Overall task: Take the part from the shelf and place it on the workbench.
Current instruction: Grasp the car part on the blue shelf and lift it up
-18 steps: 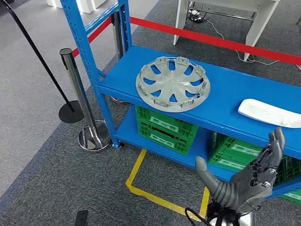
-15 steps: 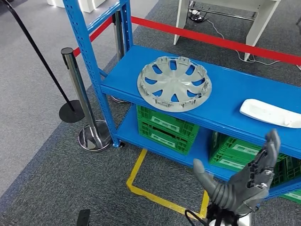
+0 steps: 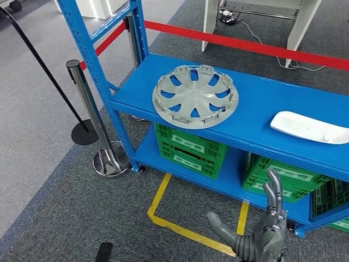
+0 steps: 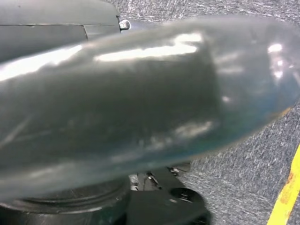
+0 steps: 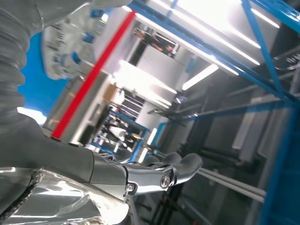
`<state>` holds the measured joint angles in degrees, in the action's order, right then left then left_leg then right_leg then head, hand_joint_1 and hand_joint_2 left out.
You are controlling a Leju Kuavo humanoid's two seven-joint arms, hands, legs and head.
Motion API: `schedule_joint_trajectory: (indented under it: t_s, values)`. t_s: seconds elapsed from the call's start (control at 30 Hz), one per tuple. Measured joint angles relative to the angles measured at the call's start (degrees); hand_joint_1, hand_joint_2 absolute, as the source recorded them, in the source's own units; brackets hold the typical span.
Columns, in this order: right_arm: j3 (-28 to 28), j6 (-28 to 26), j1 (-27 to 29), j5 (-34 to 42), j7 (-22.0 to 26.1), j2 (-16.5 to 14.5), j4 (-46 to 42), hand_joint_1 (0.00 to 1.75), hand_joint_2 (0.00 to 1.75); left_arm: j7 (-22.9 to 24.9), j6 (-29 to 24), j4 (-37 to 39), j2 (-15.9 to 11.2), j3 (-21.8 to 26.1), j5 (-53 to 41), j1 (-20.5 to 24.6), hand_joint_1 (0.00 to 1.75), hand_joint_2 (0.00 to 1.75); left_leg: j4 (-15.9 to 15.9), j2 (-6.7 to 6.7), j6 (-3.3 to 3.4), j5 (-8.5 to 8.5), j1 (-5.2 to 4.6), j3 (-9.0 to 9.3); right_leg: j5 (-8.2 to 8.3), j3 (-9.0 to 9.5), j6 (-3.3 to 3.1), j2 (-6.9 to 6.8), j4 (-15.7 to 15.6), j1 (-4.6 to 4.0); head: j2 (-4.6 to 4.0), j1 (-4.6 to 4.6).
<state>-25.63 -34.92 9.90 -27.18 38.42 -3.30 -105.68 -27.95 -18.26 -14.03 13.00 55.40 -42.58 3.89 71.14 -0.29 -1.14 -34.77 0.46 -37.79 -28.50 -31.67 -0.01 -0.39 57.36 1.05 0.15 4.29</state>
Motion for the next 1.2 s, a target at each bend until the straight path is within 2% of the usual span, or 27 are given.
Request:
schedule_joint_trajectory:
  t_s: [0.03,0.07,0.1,0.17,0.2,0.27,0.37,0.4,0.43,0.5,0.53,0.57,0.6,0.67,0.7,0.73,0.77,0.83,0.9,0.93,1.0,1.03,1.07,1.1,1.17,1.2]
  values:
    - [0.1,0.2,0.6,0.1,0.0,0.4,0.0,0.00,1.75,0.0,-0.1,0.0,0.0,-0.1,-0.1,0.0,0.00,0.00,2.1,0.00,-0.17,-0.41,0.13,-1.01,-0.03,0.02,-0.03,0.01,0.0,0.00,0.00,0.00]
    - [0.3,0.3,1.0,0.3,0.0,0.8,0.0,0.00,1.75,-0.1,-0.2,0.0,0.1,-0.2,-0.2,0.0,0.00,0.00,2.3,0.01,-0.27,0.29,0.25,-1.09,-0.06,0.07,-0.02,0.07,0.0,0.01,0.00,0.00]
    - [0.5,0.4,1.4,0.4,0.0,1.1,0.0,0.00,1.75,-0.2,-0.2,0.0,0.1,-0.3,-0.3,0.0,0.00,0.00,0.3,0.01,-0.30,1.94,0.37,-0.16,-0.11,0.15,0.04,0.15,0.1,0.02,0.00,0.01]
    - [0.8,0.6,1.9,0.4,0.0,1.5,0.0,0.00,1.75,-0.3,-0.4,0.1,0.2,-0.6,-0.8,0.1,0.00,0.00,-6.9,0.02,-0.13,5.72,0.51,3.26,-0.28,0.37,0.33,0.28,0.1,0.02,0.00,-0.01]
    - [0.9,0.7,2.1,0.4,0.0,1.6,0.0,0.00,1.75,-0.3,-0.5,0.1,0.3,-0.7,-1.0,0.2,0.00,0.00,-9.9,-0.01,0.07,6.63,0.46,4.63,-0.40,0.33,0.62,0.32,0.3,-0.07,0.00,-0.01]
    - [1.2,1.1,2.3,0.4,0.0,1.9,0.0,0.00,1.75,-0.2,-0.6,0.2,0.4,-1.1,-1.3,0.3,0.00,0.00,-12.4,-0.08,0.60,6.64,0.26,5.54,-0.40,0.12,1.31,0.33,0.3,-0.24,0.00,-0.13]
    - [1.5,1.9,2.4,0.2,0.0,2.1,0.0,0.00,1.75,-0.2,-0.7,0.4,0.4,-1.3,-1.2,0.3,0.00,0.00,-13.0,-0.06,1.72,6.89,0.24,5.57,-0.74,-0.31,2.26,0.31,0.5,-0.10,0.01,-0.27]
    - [1.5,2.1,2.4,0.1,0.0,2.1,0.0,0.00,1.75,-0.2,-0.7,0.4,0.4,-1.3,-1.2,0.3,0.00,0.00,-13.2,-0.03,2.11,6.99,0.32,5.67,-1.67,-1.02,2.45,0.32,1.9,-0.05,0.01,-0.38]
    - [1.5,2.2,2.4,0.1,0.0,2.1,0.0,0.00,1.75,-0.2,-0.7,0.4,0.4,-1.3,-1.2,0.3,0.00,0.00,-13.3,0.01,2.42,7.05,0.35,5.76,-3.13,-2.35,2.56,0.32,4.6,0.00,0.01,-0.46]
    - [1.6,2.2,2.5,0.1,0.0,2.2,0.0,0.00,1.75,-0.2,-0.7,0.4,0.4,-1.3,-1.2,0.4,0.00,0.00,-13.3,0.06,2.78,6.95,0.16,5.78,-6.41,-6.17,2.67,0.33,12.3,-0.01,0.00,-0.58]
    - [1.7,2.2,2.5,0.1,0.0,2.2,0.1,0.00,1.75,-0.2,-0.7,0.4,0.4,-1.3,-1.1,0.3,0.00,0.00,-13.3,0.08,2.87,6.91,0.04,5.82,-7.23,-7.83,2.69,0.33,15.4,-0.01,0.00,-0.57]
    - [1.7,2.2,2.6,0.1,0.0,2.2,0.1,0.00,1.75,-0.2,-0.7,0.4,0.4,-1.3,-1.1,0.3,0.00,0.00,-13.3,0.08,2.93,6.85,-0.06,5.89,-7.02,-8.66,2.65,0.33,16.7,-0.02,0.00,-0.57]
    - [1.8,2.2,2.6,0.1,0.0,2.3,0.2,0.00,1.75,-0.2,-0.7,0.4,0.4,-1.3,-1.1,0.3,0.00,0.00,-13.3,0.04,2.95,6.77,-0.13,6.02,-5.70,-8.39,2.54,0.32,15.7,-0.03,0.00,-0.57]
    - [1.9,2.2,2.6,0.0,0.0,2.3,0.2,0.00,1.75,-0.2,-0.7,0.4,0.4,-1.3,-1.1,0.3,0.00,0.00,-13.2,-0.06,2.82,6.50,-0.21,6.43,-1.60,-5.19,2.09,0.32,8.6,-0.09,0.00,-0.58]
    - [1.9,2.2,2.6,-0.1,0.0,2.3,0.2,0.00,1.75,-0.2,-0.7,0.4,0.4,-1.3,-1.1,0.3,0.00,0.00,-13.1,-0.10,2.61,6.30,-0.34,6.54,-0.23,-3.23,1.84,0.31,4.9,-0.18,0.00,-0.57]
    - [2.0,2.3,2.6,-0.2,0.0,2.3,0.2,0.00,1.75,-0.2,-0.7,0.4,0.4,-1.3,-1.1,0.4,0.00,0.00,-13.0,-0.11,2.35,6.17,-0.42,6.54,0.40,-1.89,1.63,0.34,2.3,-0.28,0.01,-0.54]
    - [2.0,2.2,2.6,-0.2,0.0,2.3,0.2,0.00,1.75,-0.1,-0.7,0.4,0.4,-1.3,-1.1,0.4,0.00,0.00,-13.0,-0.10,2.08,6.11,-0.49,6.47,0.36,-1.24,1.48,0.40,1.1,-0.39,0.01,-0.50]
    - [2.1,2.2,3.0,-0.3,0.0,2.3,0.2,0.00,1.75,0.0,-0.6,0.4,0.4,-1.4,-1.2,0.4,0.00,0.00,-13.0,-0.06,1.55,6.01,-0.46,6.38,0.13,-1.01,1.14,0.53,0.8,-0.41,0.01,-0.42]
    - [2.2,2.2,3.2,-0.3,0.0,2.3,0.1,0.00,1.75,0.1,-0.6,0.4,0.4,-1.4,-1.3,0.4,0.00,0.00,-11.7,0.00,0.95,5.08,-0.35,6.01,0.06,-0.61,0.55,0.46,0.4,-0.20,0.01,-0.30]
    - [2.2,2.1,3.2,-0.3,0.0,2.3,0.1,0.00,1.75,0.2,-0.5,0.4,0.3,-1.4,-1.3,0.4,0.00,0.00,-9.4,0.02,0.62,3.87,-0.28,5.02,-0.03,-0.32,0.20,0.38,0.3,-0.07,0.01,-0.21]
    - [2.2,2.1,3.2,-0.4,0.0,2.3,0.1,0.00,1.75,0.1,-0.3,0.4,0.3,-1.4,-1.3,0.4,0.00,0.00,-2.0,0.04,0.12,0.72,-0.12,1.38,-0.46,0.11,-0.29,0.22,0.2,-0.08,0.00,-0.09]
    - [2.2,2.1,3.2,-0.4,0.0,2.3,0.1,0.00,1.75,0.1,-0.2,0.4,0.2,-1.4,-1.3,0.4,0.00,0.00,1.4,0.04,-0.03,-0.30,-0.06,-0.45,-0.66,0.33,-0.40,0.20,0.2,-0.09,0.00,-0.10]
    - [2.2,2.1,3.2,-0.4,0.0,2.3,0.1,0.00,1.75,0.1,-0.1,0.4,0.1,-1.4,-1.3,0.3,0.00,0.00,3.2,0.04,-0.08,-0.28,-0.04,-1.56,-0.88,0.61,-0.41,0.22,0.3,-0.10,0.00,-0.10]
    - [2.2,2.1,3.2,-0.5,0.0,2.3,0.2,0.00,1.75,0.1,0.0,0.4,0.1,-1.4,-1.3,0.3,0.00,0.00,2.8,0.04,-0.03,0.89,-0.04,-1.68,-1.13,0.97,-0.35,0.27,0.3,-0.11,0.00,-0.09]
    - [2.2,2.1,3.2,-0.5,0.0,2.3,0.1,0.00,1.75,0.2,0.1,0.4,-0.1,-1.4,-1.4,0.3,0.00,0.00,-3.6,0.05,0.44,5.52,-0.10,0.84,-1.75,1.73,-0.13,0.34,0.2,-0.11,0.00,-0.10]
    - [2.2,2.1,3.2,-0.5,0.0,2.3,0.1,0.00,1.75,0.3,0.1,0.4,-0.1,-1.4,-1.5,0.3,0.00,0.00,-7.3,0.06,0.83,7.13,-0.25,2.42,-2.13,1.97,0.13,0.35,0.2,-0.22,0.00,-0.14]
